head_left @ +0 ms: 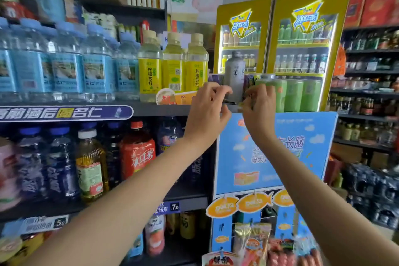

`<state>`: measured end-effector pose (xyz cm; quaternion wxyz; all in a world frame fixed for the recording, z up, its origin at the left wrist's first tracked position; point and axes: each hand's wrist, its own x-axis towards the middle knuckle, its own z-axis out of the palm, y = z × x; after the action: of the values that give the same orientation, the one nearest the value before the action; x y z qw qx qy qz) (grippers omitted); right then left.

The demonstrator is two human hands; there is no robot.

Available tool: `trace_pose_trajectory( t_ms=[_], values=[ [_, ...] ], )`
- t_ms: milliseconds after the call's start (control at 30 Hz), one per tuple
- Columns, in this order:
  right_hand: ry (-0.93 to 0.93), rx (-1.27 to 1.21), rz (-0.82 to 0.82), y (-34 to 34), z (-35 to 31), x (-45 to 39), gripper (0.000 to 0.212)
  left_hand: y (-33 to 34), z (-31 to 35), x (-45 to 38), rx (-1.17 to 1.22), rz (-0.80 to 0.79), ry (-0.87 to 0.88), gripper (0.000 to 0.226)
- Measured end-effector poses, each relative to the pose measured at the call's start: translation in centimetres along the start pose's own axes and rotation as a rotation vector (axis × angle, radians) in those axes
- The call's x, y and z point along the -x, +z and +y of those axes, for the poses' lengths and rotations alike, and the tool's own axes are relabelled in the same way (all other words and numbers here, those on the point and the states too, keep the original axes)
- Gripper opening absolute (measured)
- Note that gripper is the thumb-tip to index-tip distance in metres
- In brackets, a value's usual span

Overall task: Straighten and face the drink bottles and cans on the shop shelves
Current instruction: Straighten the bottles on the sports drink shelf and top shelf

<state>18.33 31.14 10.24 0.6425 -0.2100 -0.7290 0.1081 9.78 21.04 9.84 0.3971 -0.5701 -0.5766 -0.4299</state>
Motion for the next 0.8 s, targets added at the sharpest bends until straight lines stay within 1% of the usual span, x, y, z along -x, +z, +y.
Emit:
trace_pose_trajectory(
  t_ms=[67,100,167,233,300,367,433,467,500,567,600,700,800],
  values=[
    [0.053,0.086,-0.074,-0.5,0.8,-3.3,0.018,0.4,0.3,-2.3,-0.02,-0.081,0.037,0.027],
    [0.096,0.153,-0.163,-0.7,1.3,-5.0,0.019,0.8,0.4,-3.4,-0.027,-0.139,0.032,0.027],
    [0.135,0.339,-0.443,-0.6,1.9,-7.8,0.017,2.4,0.3,-5.5,-0.066,-0.242,-0.004,0.029],
    [0.065,0.558,-0.723,0.3,2.4,-9.9,0.015,4.3,0.2,-7.3,-0.102,-0.337,-0.072,0.031],
    [-0.016,0.734,-0.939,2.0,3.0,-11.0,0.032,6.1,-0.1,-8.7,-0.086,-0.405,-0.158,0.033],
    [0.012,0.767,-1.113,3.8,4.2,-11.5,0.04,7.6,-0.6,-9.6,-0.058,-0.45,-0.248,0.036],
    [0.019,0.775,-1.235,5.0,5.3,-11.5,0.049,8.6,-1.2,-10.0,-0.049,-0.479,-0.32,0.039],
    [0.03,0.795,-1.266,5.5,5.9,-11.4,0.053,9.0,-1.5,-10.1,-0.053,-0.485,-0.343,0.04],
    [-0.007,0.857,-1.307,6.2,6.8,-11.5,0.056,9.3,-1.7,-10.1,-0.057,-0.485,-0.36,0.04],
    [-0.024,0.872,-1.365,7.5,8.1,-11.2,0.055,9.9,-2.1,-10.0,-0.062,-0.477,-0.387,0.041],
    [-0.01,0.838,-1.365,8.0,8.6,-11.0,0.053,10.1,-2.2,-9.9,-0.073,-0.474,-0.397,0.04],
    [0.068,0.704,-1.276,8.5,9.1,-10.6,0.044,10.5,-2.3,-9.7,-0.105,-0.472,-0.402,0.039],
    [0.207,0.496,-1.133,7.2,8.3,-11.1,0.045,10.2,-2.4,-10.1,-0.08,-0.449,-0.406,0.04]
  ],
)
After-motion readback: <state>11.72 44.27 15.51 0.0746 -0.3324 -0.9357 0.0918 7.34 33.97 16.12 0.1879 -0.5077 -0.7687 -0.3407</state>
